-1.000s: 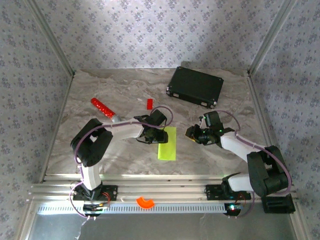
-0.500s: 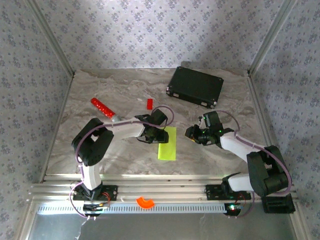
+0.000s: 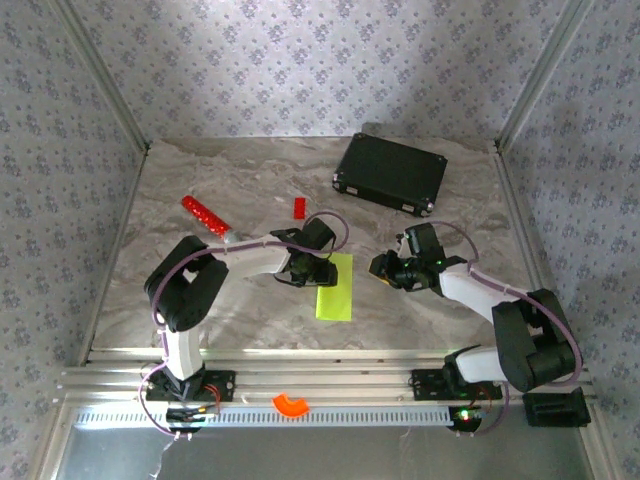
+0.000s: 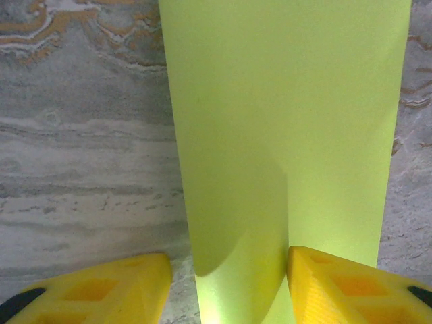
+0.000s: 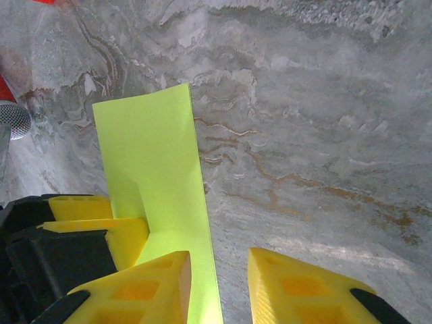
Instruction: Fold a paper plane with a square sheet of paper (pick it up from the middle)
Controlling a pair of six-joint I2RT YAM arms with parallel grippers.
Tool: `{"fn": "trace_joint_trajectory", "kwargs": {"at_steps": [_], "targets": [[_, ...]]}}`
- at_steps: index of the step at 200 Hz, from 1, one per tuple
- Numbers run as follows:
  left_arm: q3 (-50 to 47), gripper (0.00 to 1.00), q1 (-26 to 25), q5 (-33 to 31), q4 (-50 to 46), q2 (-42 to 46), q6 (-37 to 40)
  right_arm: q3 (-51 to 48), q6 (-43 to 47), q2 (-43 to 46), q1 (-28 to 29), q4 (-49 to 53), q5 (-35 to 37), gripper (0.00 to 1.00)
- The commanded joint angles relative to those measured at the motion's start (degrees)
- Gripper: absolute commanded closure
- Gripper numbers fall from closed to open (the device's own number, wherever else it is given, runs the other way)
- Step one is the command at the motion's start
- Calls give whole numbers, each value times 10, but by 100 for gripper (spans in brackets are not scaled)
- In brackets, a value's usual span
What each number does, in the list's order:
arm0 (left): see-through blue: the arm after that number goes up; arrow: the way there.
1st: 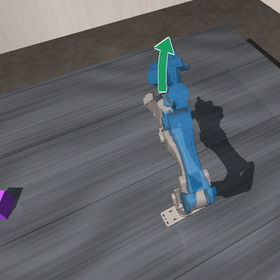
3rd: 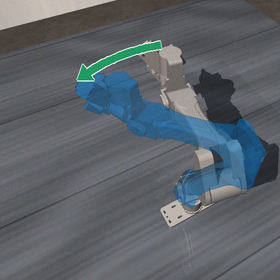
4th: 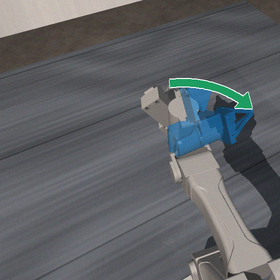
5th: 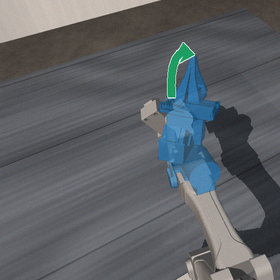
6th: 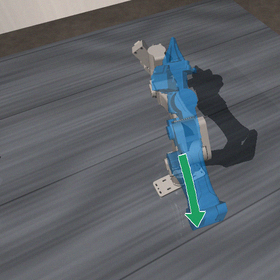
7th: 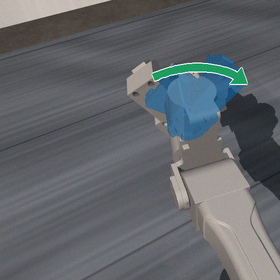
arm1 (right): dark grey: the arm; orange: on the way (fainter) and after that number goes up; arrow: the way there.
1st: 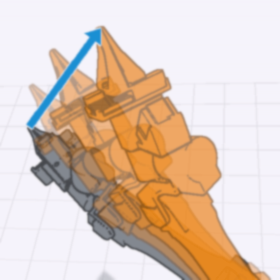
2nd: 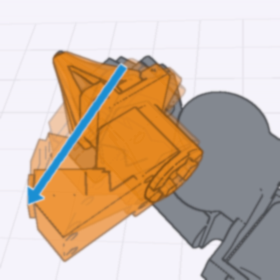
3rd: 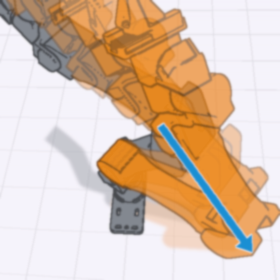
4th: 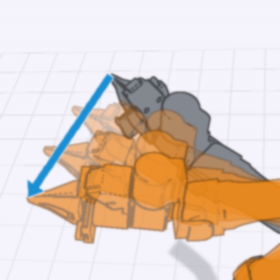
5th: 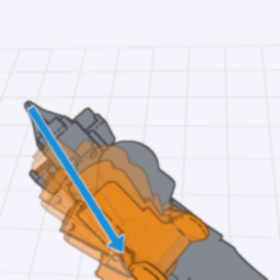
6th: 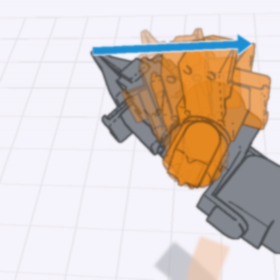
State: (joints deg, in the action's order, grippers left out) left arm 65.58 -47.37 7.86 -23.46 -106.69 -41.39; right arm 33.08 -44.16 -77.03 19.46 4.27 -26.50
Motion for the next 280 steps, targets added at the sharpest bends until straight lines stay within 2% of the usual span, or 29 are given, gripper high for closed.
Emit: {"fn": "trace_joint_trajectory", "kwargs": {"at_steps": [1,204,280], "targets": [[-17,47,1,-35,-4,-55,11,-1,-3,-7,6,-4,-13,70],[-19,48,-5,-57,-19,-67,-22,16,2,-27,24,0,-17,72],[-15,47,-11,-49,-10,-70,4,16,2,-30,25,0,-15,72]]}}
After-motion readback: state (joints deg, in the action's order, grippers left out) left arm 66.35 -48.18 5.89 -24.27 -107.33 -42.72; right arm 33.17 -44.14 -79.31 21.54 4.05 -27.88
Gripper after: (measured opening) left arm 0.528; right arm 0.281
